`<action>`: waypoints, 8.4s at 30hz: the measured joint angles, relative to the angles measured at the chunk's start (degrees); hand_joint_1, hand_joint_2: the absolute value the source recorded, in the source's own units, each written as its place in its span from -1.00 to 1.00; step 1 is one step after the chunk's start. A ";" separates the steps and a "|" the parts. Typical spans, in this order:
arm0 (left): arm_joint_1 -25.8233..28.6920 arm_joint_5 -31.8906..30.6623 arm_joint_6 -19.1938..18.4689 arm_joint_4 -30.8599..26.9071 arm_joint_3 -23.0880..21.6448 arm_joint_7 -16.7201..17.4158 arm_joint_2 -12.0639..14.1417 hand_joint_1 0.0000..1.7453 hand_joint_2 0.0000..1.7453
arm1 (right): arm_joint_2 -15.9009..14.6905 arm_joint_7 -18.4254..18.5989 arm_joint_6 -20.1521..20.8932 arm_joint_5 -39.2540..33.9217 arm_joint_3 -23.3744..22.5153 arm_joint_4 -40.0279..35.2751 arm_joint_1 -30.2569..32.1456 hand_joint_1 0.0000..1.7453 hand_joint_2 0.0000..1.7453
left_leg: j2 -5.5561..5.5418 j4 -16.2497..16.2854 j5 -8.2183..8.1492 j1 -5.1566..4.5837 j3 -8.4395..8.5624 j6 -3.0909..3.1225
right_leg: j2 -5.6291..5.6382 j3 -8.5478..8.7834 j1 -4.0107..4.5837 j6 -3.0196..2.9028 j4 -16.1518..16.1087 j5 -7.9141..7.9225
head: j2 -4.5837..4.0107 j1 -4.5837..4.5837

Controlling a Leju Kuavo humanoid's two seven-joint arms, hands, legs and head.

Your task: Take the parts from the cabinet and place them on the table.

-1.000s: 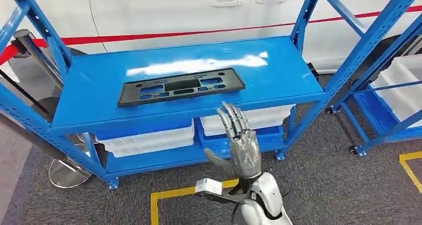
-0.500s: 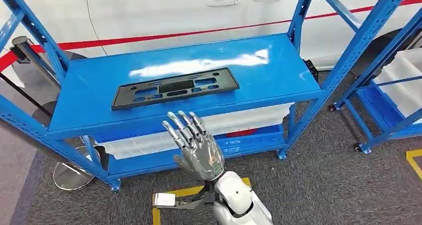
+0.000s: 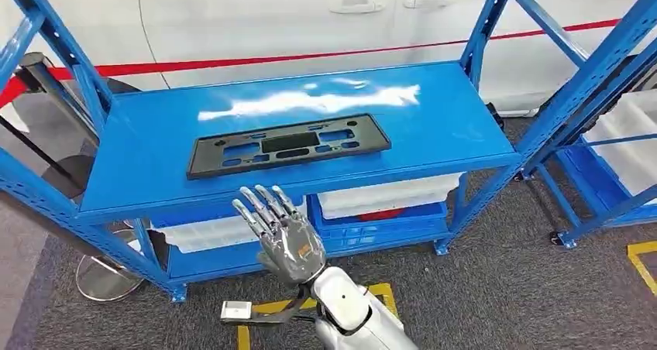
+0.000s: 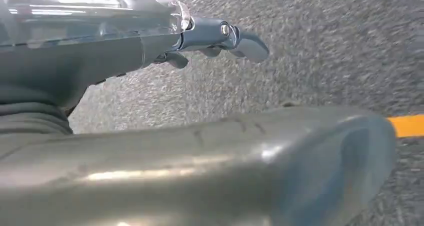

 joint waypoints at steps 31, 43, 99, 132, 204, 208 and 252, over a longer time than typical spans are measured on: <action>0.20 0.85 3.19 0.26 0.87 2.14 0.29 -1.00 -1.00 | 1.79 6.82 -0.20 -0.85 -0.44 22.44 -13.67 -1.00 1.00 | 0.20 0.00 1.65 0.29 -1.80 -0.20 | 0.29 -1.12 0.23 -0.10 1.20 0.48 | 0.00 0.00; 0.21 1.22 2.60 0.33 1.09 2.23 0.30 -1.00 -1.00 | 1.66 8.69 -0.20 -0.09 -1.07 24.01 -13.93 -1.00 1.00 | -0.01 1.33 -1.29 -0.40 2.26 -2.16 | 0.42 0.20 0.98 -3.29 -10.23 9.13 | 0.00 -0.02; 0.50 2.82 0.26 0.35 3.08 1.94 1.31 -1.00 1.00 | -9.73 -7.85 10.78 -82.36 -8.72 -36.56 -5.10 1.00 1.00 | -0.42 0.14 -0.11 -0.22 0.25 -0.07 | 0.35 0.47 0.64 -1.55 -8.16 8.19 | 0.00 0.00; 0.56 3.76 -2.01 0.52 5.31 1.10 3.52 -1.00 1.00 | -18.36 -19.10 16.63 -89.81 -10.32 -46.12 18.10 1.00 1.00 | -0.01 0.74 4.59 -0.09 -4.80 -1.79 | 0.47 7.02 0.03 -0.90 -9.89 2.53 | 0.00 0.00; 1.27 6.93 -4.98 0.83 8.96 -7.10 4.31 -1.00 1.00 | -17.77 -20.46 16.13 -89.70 -25.45 -50.52 33.76 1.00 1.00 | 0.40 15.35 -5.99 -0.33 -3.33 -1.92 | 2.79 -0.53 0.43 -3.47 -8.93 7.45 | 0.00 -0.13; 1.19 6.84 -5.16 0.81 9.09 -7.06 4.59 -1.00 1.00 | -17.75 -20.55 16.02 -89.76 -27.49 -51.46 34.99 1.00 1.00 | -4.25 -0.96 -5.38 -1.19 6.96 -0.24 | 5.17 -1.40 0.41 -2.66 -8.88 9.21 | 0.00 -0.13; 2.28 11.02 -1.95 0.76 13.38 -6.32 2.75 -1.00 1.00 | -13.60 -20.68 15.08 -79.47 -34.05 -49.84 32.50 1.00 1.00 | 5.42 -0.81 -2.67 -1.08 3.35 -0.48 | -4.61 2.28 -0.80 -0.05 -8.74 5.37 | 0.00 -0.09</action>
